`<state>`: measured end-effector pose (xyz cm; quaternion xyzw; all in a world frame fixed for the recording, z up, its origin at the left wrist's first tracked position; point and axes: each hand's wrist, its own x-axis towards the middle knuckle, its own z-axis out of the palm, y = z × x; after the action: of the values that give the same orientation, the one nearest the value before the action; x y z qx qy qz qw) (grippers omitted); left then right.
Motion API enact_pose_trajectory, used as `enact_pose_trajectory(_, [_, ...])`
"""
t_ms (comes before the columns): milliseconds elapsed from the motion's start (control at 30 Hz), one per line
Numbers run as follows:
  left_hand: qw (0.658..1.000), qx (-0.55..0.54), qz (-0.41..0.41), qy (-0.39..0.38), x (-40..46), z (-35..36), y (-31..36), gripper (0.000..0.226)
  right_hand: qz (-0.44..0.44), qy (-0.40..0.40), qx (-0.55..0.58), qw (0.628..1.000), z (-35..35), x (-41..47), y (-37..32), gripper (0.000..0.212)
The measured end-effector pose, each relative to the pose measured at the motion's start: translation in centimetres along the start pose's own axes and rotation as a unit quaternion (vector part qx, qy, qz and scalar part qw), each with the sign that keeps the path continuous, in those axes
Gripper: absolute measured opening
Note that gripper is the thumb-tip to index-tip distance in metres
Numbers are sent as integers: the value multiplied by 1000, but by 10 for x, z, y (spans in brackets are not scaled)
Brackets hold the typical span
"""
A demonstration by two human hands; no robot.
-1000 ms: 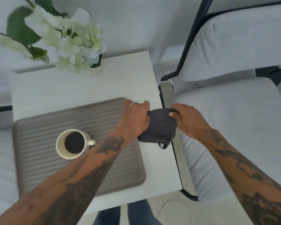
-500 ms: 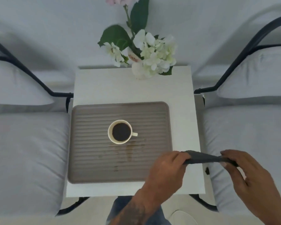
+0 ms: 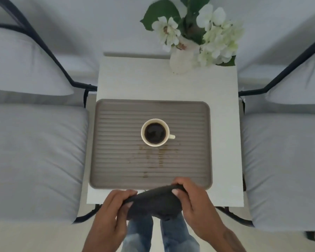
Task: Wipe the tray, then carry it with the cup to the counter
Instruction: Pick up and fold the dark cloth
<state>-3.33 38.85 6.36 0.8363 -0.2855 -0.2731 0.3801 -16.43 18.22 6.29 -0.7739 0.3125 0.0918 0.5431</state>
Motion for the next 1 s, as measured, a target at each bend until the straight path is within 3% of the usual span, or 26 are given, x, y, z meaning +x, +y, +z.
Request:
enact_pose_trajectory(133, [999,22,-40,-4,40,15,-38,27,33,53,0,998,24,45,15,13])
enact_pose_trajectory(433, [993,113,6,-31,124,42,-82,24,50,163,-49,984,41,118,55,12])
enact_pose_trajectory(600, [985,160,-11,58,127,46,-79,26,75,239,-27,968,50,127,50,18])
enact_pose_trajectory(700, [967,226,2,117,109,52,-72,36,29,296,-118,947,55,114,48,22])
enact_pose_trajectory(767, [962,251,57,89,91,63,-70,43,-34,273,-193,942,63,99,49,29])
enact_pose_trajectory(833, [955,281,93,20,75,77,-77,54,-67,199,-272,939,75,88,57,41])
enact_pose_trajectory(900, [941,321,101,-37,64,87,-89,62,-80,131,-370,916,87,84,71,53])
enact_pose_trajectory(1000, [927,355,98,-74,61,91,-102,65,-86,95,-442,888,93,85,89,58])
